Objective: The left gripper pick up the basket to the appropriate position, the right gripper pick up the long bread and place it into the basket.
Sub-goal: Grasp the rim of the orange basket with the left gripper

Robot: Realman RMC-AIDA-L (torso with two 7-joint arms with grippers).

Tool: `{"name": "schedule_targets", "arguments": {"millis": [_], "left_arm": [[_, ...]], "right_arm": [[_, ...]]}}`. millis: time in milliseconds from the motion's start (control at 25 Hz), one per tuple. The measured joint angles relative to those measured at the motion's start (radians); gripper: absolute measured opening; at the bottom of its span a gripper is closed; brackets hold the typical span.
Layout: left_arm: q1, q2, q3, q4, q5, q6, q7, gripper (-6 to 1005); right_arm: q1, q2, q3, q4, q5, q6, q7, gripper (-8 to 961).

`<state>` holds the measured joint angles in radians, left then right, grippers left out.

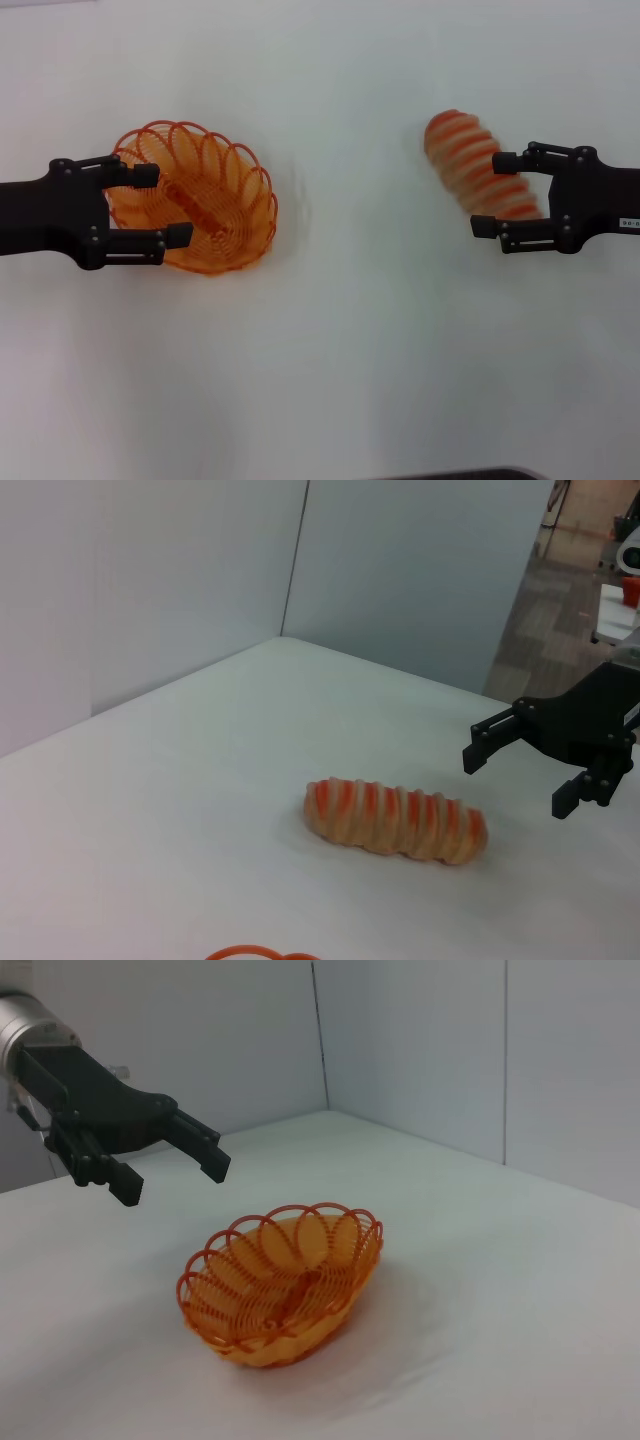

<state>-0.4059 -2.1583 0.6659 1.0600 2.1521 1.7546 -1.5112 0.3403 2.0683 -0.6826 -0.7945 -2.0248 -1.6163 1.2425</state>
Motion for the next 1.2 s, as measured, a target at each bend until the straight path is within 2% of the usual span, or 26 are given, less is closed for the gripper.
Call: {"name": "schedule_targets", "arguments": {"millis": [720, 1200], "left_arm": [[-0.002, 0.0, -0.002, 0.001, -0.013, -0.005, -0.016, 863], [-0.054, 0.001, -0.074, 0.048, -0.094, -0.013, -0.08, 856]], "right_arm": [[0.0, 0.001, 0.0, 0.002, 0.0, -0.001, 0.0, 924], [-0.001, 0.005, -0.001, 0.005, 0.0, -0.001, 0.0, 924]]}}
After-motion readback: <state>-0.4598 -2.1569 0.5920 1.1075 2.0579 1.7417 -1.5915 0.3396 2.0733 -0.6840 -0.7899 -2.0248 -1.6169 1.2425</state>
